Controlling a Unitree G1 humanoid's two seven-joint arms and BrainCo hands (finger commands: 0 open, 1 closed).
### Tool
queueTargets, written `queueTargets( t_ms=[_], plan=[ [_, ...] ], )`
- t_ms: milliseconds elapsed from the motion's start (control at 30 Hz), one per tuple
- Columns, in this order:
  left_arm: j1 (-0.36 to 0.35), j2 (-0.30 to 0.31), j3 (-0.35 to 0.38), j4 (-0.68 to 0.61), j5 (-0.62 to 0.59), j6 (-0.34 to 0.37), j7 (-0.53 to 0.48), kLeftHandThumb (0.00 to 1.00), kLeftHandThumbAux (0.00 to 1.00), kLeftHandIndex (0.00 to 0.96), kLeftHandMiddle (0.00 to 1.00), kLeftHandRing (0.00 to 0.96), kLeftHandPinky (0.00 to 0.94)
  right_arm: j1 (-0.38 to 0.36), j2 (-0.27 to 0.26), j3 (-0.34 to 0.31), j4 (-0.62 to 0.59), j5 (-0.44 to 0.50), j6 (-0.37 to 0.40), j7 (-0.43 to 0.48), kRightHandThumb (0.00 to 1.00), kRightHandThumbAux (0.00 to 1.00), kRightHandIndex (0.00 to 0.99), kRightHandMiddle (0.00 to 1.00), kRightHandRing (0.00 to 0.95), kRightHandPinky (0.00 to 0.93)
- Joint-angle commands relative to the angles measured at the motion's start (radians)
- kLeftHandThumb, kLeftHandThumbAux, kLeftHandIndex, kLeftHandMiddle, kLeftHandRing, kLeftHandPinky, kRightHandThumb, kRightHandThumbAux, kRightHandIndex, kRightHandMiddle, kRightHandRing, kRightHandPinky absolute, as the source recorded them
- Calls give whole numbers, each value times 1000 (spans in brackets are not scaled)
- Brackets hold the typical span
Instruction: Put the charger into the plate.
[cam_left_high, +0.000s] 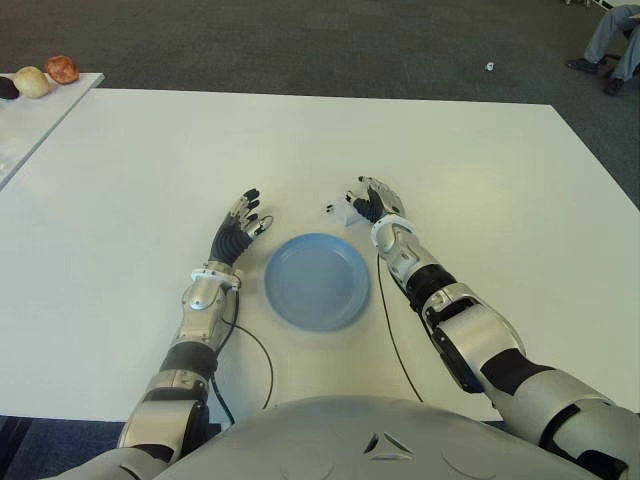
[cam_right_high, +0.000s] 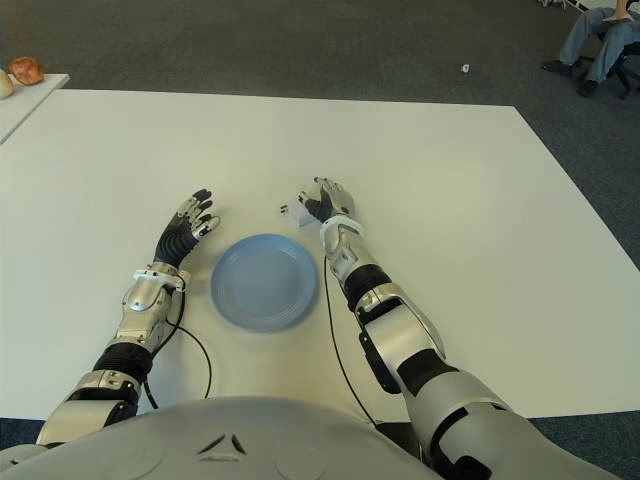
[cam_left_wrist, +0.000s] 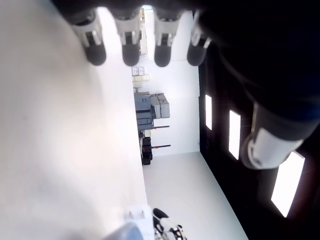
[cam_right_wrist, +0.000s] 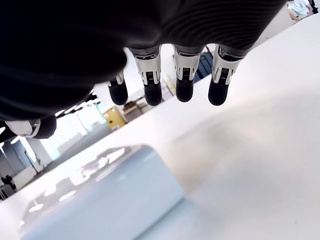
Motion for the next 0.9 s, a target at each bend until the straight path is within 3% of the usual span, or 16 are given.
queueTargets(
  t_ms=[33, 900],
  plan=[
    [48, -14, -6, 14, 8, 35, 6, 0, 584, 0, 0, 0, 0, -20, 12, 16, 43, -6, 13, 9, 266, 171, 0, 0, 0, 0],
    [98, -5, -13, -75, 22, 93, 7, 0, 577, 0, 0, 0, 0, -65, 68, 75, 133, -11, 23, 17, 290, 149, 0, 0, 0, 0]
  ],
)
